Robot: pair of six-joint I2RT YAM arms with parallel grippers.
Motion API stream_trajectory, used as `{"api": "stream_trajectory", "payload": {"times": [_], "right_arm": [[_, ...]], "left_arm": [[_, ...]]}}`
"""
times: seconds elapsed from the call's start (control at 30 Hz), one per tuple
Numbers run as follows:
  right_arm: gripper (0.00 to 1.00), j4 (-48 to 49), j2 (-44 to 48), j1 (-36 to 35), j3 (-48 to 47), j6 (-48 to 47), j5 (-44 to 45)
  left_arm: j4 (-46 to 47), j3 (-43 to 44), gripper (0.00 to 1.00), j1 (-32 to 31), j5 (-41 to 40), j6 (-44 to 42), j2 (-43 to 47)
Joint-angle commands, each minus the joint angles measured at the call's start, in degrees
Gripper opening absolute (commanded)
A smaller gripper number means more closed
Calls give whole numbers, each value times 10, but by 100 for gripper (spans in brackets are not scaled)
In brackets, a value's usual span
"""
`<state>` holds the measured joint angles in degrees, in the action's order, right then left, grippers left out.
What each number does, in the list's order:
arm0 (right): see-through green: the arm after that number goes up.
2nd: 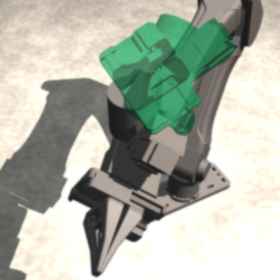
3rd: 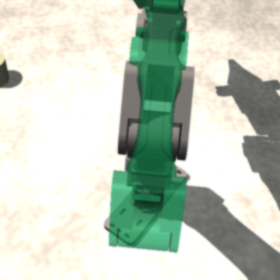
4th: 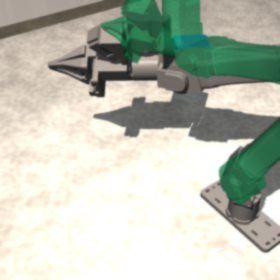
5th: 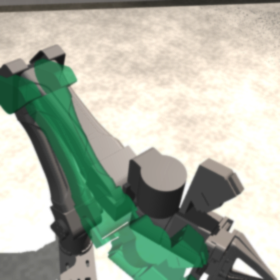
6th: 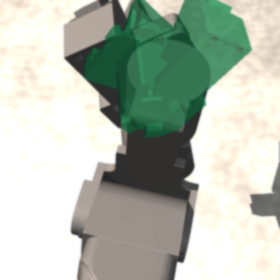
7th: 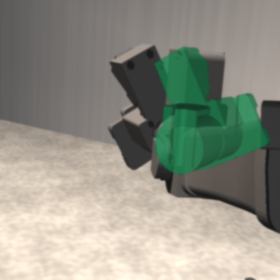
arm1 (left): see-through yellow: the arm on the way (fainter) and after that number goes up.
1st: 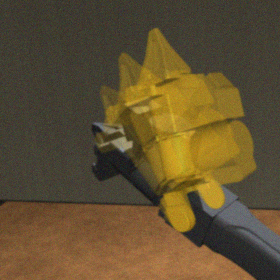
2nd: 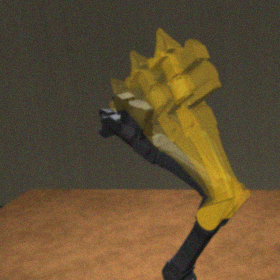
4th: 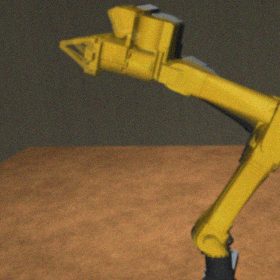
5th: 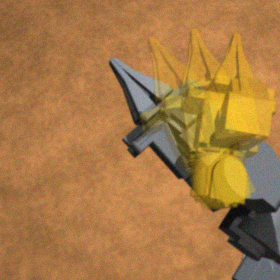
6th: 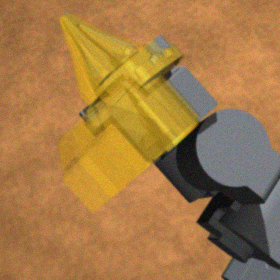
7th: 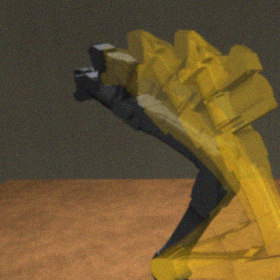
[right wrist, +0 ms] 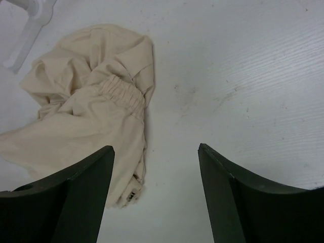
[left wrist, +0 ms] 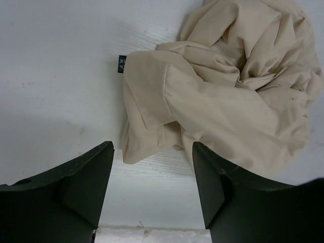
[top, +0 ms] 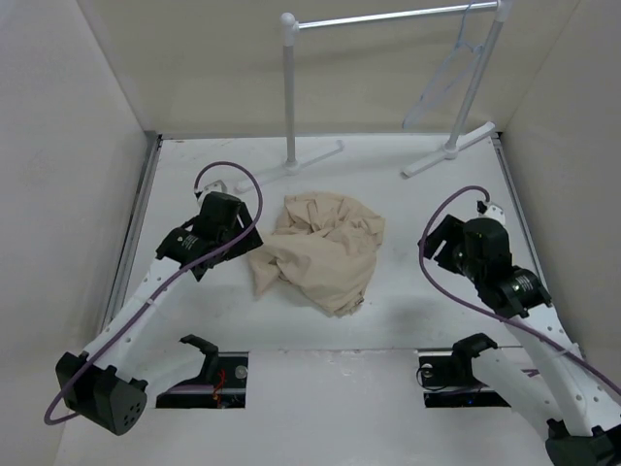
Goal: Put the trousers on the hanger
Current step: Flatten out the trousers at the center of the board.
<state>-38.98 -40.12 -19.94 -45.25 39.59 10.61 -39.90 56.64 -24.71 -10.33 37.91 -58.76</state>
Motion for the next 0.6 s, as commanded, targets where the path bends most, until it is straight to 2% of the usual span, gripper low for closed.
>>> {"api": "stream_trajectory", "payload": {"times": [0.0,0.13,0.2,0.23,0.3,0.33,0.37,0.4,0.43,0.47,0.5,0.53,0.57], "right_arm": [[64,28,-15,-18,-12,-14,-9],[23,36,-50,-54,-13,-14,-12],[11,36,-71,-73,-19,-15,-13],[7,36,-80,-85,-22,-15,-13],[4,44,-112,-108,-26,-15,-16],[4,50,-131,-119,-26,-15,-21],[8,59,-154,-131,-27,-17,-25],[14,72,-178,-145,-28,-19,-27],[26,84,-197,-156,-30,-20,-23],[47,100,-221,-165,-30,-20,-17],[60,114,-234,-167,-29,-20,-17],[69,130,-249,-167,-26,-18,-21],[74,152,-266,-167,-22,-17,-25]], "left_arm": [[0,8,64,-16,-6,-6,6],[16,-18,65,-26,-2,-9,24],[23,-28,61,-34,0,-10,29],[27,-33,56,-38,2,-10,30],[40,-42,38,-46,11,-7,30],[53,-50,26,-49,22,-6,24],[60,-56,21,-50,34,-4,18],[66,-61,20,-50,43,0,11],[76,-71,24,-49,50,8,2],[93,-82,33,-48,57,14,-5],[105,-89,41,-44,62,17,-10],[118,-95,52,-41,67,20,-16],[136,-103,62,-36,72,24,-25]]}}
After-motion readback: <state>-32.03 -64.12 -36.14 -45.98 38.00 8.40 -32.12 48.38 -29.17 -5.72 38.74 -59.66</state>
